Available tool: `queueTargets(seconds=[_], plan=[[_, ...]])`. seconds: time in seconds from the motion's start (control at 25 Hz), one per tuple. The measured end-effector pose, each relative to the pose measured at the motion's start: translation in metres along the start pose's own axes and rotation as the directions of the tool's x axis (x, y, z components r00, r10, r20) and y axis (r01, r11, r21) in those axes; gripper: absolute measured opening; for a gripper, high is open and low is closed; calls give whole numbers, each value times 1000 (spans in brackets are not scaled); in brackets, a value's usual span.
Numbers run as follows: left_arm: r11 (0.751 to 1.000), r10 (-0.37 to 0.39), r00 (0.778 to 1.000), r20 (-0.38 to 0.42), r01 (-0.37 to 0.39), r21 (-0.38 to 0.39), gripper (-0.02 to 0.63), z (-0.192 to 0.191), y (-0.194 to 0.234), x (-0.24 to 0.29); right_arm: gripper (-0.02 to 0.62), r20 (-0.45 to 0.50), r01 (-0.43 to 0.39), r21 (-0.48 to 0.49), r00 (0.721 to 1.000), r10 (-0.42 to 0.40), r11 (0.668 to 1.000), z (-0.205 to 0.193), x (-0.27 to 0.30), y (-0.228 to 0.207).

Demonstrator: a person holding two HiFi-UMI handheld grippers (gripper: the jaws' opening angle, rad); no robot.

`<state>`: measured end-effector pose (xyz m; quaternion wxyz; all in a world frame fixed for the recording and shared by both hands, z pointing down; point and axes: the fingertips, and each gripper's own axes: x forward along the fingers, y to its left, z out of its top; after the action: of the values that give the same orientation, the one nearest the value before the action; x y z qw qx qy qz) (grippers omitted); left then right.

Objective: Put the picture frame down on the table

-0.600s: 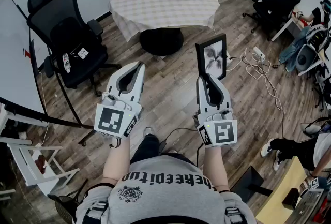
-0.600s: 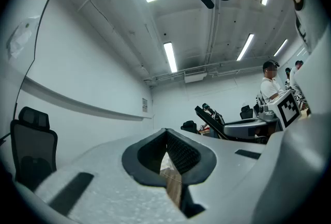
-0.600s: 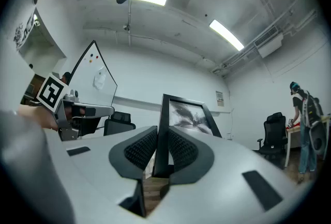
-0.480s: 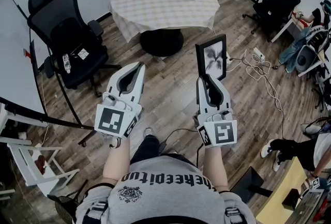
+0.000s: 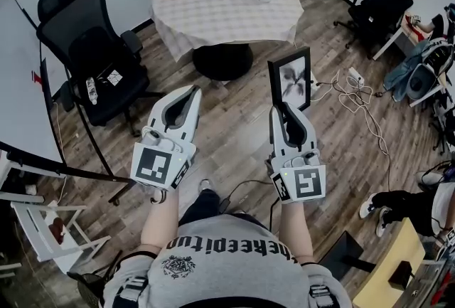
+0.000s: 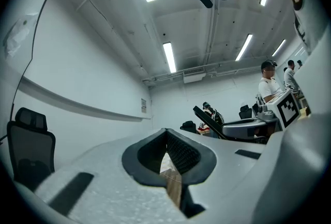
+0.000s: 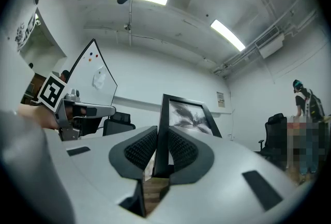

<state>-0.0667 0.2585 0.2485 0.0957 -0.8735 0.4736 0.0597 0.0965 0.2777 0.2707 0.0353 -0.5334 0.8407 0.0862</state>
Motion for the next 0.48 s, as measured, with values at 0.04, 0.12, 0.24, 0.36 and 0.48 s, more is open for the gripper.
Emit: queueTargets(seconds=[0.04,0.12,0.24,0.36,0.48], plan=[[1000,-3,1000,-1,3,0,15,-1,3,2,69,-1,0,0,1000,0,1000,-1,4,0],[1000,-9,1000,-2,9,-1,15,-3,10,7,69,-3,5,1,1000,-5,1000,-3,12,1],[1000,-18,1000,0,18,-3,15,-7,23,13,71,0,21,9,1000,-21,1000,-6,24,2],[1000,-25,1000,5,25,-4,15,-11,37,21,71,4,33,14,999,-33,999,-9,38,2],[999,-37,999,13,37,-7,15,-13,54,30,71,7,50,20,999,-50,999,-11,55,2]])
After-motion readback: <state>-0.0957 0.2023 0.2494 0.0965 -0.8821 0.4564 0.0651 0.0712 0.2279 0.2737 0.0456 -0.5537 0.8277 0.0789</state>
